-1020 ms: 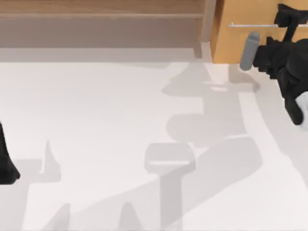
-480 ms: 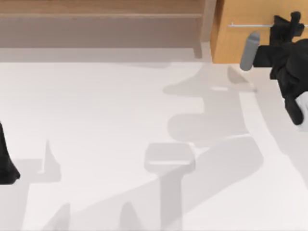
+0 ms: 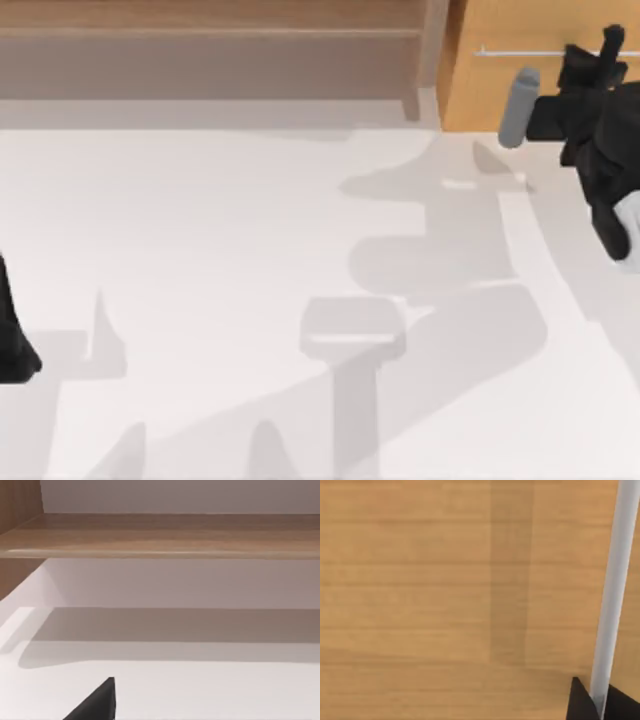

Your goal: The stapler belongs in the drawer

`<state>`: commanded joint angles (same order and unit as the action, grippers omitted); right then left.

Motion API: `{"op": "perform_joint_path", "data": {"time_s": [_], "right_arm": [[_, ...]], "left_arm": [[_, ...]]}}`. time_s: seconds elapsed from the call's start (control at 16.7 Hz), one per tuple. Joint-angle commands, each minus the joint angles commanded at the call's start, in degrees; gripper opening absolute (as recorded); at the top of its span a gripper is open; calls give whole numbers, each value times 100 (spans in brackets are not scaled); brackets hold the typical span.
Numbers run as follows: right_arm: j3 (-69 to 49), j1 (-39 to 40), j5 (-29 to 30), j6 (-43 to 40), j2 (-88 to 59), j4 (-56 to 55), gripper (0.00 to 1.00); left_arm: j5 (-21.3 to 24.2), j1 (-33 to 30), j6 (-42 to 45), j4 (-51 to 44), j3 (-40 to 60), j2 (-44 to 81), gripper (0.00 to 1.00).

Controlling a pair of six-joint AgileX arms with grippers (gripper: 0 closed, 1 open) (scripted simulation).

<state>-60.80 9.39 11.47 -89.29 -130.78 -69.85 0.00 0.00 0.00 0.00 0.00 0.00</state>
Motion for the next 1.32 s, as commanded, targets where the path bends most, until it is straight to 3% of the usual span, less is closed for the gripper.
{"op": "perform_joint_path", "data": {"time_s": [0.3,0.72,1.08,1.32], "right_arm": [[103,45,0,19,45,-41,0],[1561,208,183,16,660,-838,0],[1644,220,190,27,691,-905,0],[2290,346,301,20,920,-1284,0]], "left_arm": [[0,0,0,0,0,0,100],[0,0,0,0,0,0,100],[0,0,0,0,0,0,100],[0,0,0,0,0,0,100]]}}
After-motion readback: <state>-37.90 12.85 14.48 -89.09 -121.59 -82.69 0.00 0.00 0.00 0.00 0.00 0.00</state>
